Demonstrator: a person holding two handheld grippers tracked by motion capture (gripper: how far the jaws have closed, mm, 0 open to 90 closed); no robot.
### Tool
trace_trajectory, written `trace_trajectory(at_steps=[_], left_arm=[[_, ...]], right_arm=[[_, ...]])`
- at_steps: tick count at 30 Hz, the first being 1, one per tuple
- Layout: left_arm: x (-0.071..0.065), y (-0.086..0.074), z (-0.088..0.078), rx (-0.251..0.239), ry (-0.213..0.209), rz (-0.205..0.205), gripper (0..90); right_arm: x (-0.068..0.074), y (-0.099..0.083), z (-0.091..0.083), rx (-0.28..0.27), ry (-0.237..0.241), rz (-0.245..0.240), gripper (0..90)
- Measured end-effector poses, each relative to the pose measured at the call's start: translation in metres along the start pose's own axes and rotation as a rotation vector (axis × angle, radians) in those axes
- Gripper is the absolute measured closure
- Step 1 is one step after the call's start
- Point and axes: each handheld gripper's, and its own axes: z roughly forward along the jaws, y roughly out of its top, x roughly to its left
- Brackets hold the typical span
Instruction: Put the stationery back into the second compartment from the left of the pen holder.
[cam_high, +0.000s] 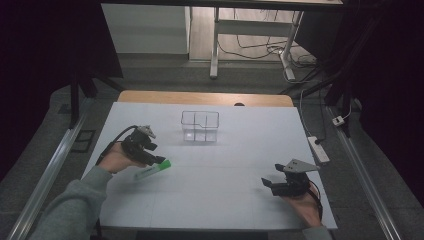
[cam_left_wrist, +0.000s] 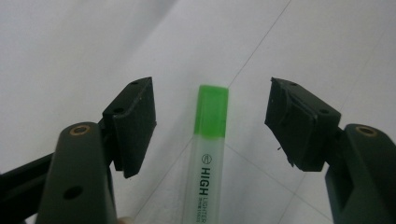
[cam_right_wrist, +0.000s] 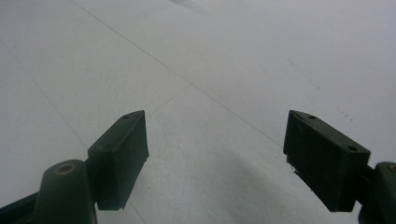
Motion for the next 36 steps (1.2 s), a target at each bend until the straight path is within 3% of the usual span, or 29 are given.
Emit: trace_trajectory(at_steps=[5,16,25,31,36], left_arm=[[0.001,-0.002,0.008,0.032,-0.001,-0.001,32.8],[-0.004,0.002,0.027,0.128,0.007,0.05,32.7],[-0.002,0.006,0.042,0.175,0.005,0.069,34.4],[-0.003,0.007,0.052,0.218,-0.009,0.099,40.3],[-0.003,0.006,0.051,0.224,0.012,0.109,52.5]], right_arm=[[0.0,0.0,0.001,0.0,0.004,-0.002,21.4],[0.001,0.0,0.001,0.005,0.004,-0.004,21.2],[0.0,0.0,0.002,0.017,0.005,-0.009,21.2],[0.0,-0.001,0.002,0.016,0.001,-0.007,21.1],[0.001,-0.001,0.003,0.016,0.001,-0.007,21.2]])
